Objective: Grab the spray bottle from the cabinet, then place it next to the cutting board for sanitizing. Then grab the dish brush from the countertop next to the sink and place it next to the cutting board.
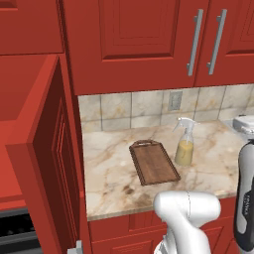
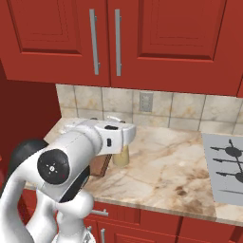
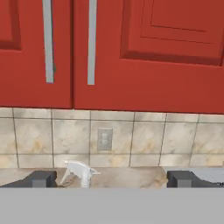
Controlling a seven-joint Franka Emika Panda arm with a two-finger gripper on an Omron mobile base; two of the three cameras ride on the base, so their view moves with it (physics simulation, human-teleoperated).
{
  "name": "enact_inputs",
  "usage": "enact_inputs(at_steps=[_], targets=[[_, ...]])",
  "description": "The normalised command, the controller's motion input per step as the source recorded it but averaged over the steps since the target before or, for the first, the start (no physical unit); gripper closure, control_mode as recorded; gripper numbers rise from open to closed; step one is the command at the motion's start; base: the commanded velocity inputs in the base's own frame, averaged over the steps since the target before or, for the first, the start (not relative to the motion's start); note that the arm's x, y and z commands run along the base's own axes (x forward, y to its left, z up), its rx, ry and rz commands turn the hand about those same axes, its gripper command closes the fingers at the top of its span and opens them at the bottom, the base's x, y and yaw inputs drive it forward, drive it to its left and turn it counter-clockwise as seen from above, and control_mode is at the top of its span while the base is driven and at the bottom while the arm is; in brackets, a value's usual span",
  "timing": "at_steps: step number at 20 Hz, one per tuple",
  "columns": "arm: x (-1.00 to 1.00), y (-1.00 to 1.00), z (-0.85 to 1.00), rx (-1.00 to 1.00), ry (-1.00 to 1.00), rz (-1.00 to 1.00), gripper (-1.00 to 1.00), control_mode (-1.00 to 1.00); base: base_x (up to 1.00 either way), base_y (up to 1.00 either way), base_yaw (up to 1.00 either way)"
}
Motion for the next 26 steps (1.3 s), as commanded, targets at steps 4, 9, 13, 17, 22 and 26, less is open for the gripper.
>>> enact_inputs(at_steps=[4,9,13,17,22,26], targets=[[-0.88,0.19,0.53,0.0,-0.26,-0.06,-1.0,-1.0,0.0,0.0,0.0],[-0.27,0.28,0.26,0.0,-0.08,-0.03,-1.0,1.0,-0.07,0.24,-0.02],[0.0,0.0,0.0,0.0,0.0,0.0,-1.0,1.0,0.0,0.27,-0.04],[0.0,0.0,0.0,0.0,0.0,0.0,-1.0,1.0,-0.52,-0.91,-0.23],[0.0,0.0,0.0,0.0,0.0,0.0,-1.0,1.0,-0.72,-1.0,-0.44],[0.0,0.0,0.0,0.0,0.0,0.0,-1.0,1.0,-0.75,-1.0,-0.42]])
